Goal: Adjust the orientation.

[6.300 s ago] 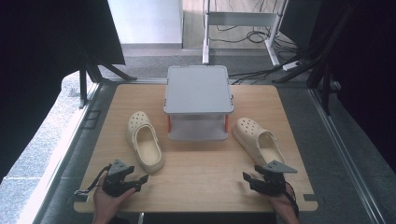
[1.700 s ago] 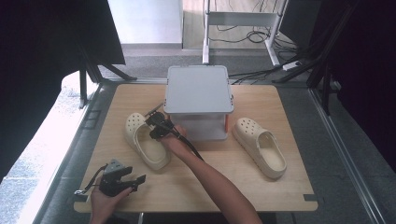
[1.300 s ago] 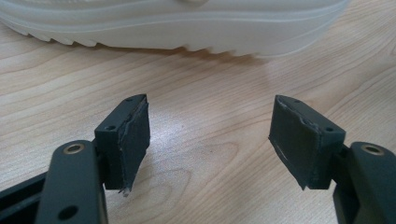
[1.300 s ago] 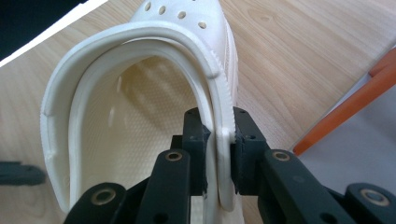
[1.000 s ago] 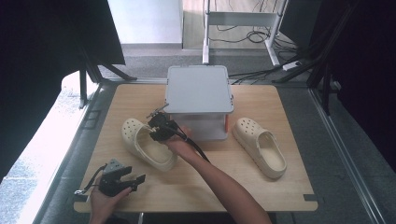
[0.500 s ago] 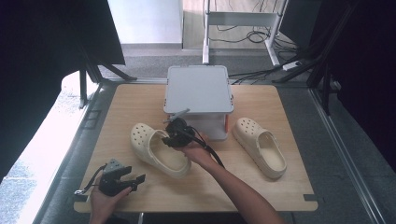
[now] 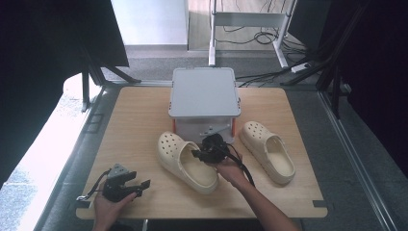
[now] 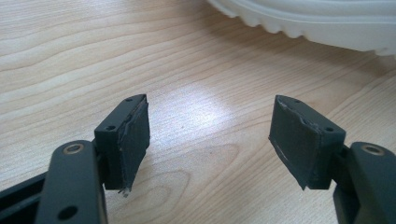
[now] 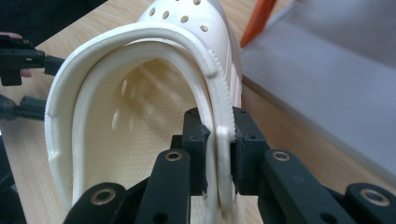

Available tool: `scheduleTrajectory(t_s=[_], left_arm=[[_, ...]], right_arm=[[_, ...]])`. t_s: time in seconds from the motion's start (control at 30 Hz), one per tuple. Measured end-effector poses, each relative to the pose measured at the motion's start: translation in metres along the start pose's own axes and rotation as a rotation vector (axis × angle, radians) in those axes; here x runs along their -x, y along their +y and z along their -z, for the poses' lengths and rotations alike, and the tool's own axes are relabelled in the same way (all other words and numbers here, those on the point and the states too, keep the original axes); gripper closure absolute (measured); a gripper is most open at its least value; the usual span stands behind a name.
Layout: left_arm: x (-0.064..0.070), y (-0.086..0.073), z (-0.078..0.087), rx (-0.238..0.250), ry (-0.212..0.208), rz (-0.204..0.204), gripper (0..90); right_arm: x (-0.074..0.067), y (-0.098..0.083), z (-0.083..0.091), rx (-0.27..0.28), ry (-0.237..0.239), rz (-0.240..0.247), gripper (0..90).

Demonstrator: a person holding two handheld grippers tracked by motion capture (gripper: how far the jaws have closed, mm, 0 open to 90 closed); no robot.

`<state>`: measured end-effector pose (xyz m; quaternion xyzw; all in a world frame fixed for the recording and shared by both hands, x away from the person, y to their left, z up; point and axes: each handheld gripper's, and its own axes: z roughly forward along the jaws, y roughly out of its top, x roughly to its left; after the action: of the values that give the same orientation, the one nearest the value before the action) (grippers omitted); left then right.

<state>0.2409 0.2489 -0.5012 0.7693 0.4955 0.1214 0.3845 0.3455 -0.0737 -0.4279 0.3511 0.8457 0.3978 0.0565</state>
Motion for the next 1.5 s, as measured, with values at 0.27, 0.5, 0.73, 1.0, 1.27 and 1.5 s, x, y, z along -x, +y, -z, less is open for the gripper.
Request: scheduleTrajectory(t_s=[0.27, 0.5, 0.73, 1.0, 1.27, 1.5], left_arm=[[0.001, 0.000, -0.002, -0.005, -0.002, 0.001, 29.4], [0.001, 0.000, -0.003, -0.006, -0.005, 0.004, 29.5], [0.002, 0.001, -0.004, -0.007, -0.010, 0.007, 29.4], [0.003, 0.001, -0.005, -0.008, -0.011, 0.007, 29.5], [0.007, 0.002, -0.008, -0.011, -0.017, -0.005, 29.5], [0.009, 0.002, -0.011, -0.012, -0.022, -0.014, 29.5]], right_arm=[[0.010, -0.031, 0.014, 0.011, -0.024, -0.031, 78.4], [0.020, -0.058, 0.022, 0.026, -0.033, -0.093, 78.4], [0.024, -0.075, 0.024, 0.039, -0.043, -0.136, 78.3], [0.027, -0.082, 0.029, 0.036, -0.052, -0.146, 78.1], [0.026, -0.085, 0.030, 0.043, -0.055, -0.147, 77.4], [0.025, -0.086, 0.035, 0.065, -0.029, -0.126, 65.0]])
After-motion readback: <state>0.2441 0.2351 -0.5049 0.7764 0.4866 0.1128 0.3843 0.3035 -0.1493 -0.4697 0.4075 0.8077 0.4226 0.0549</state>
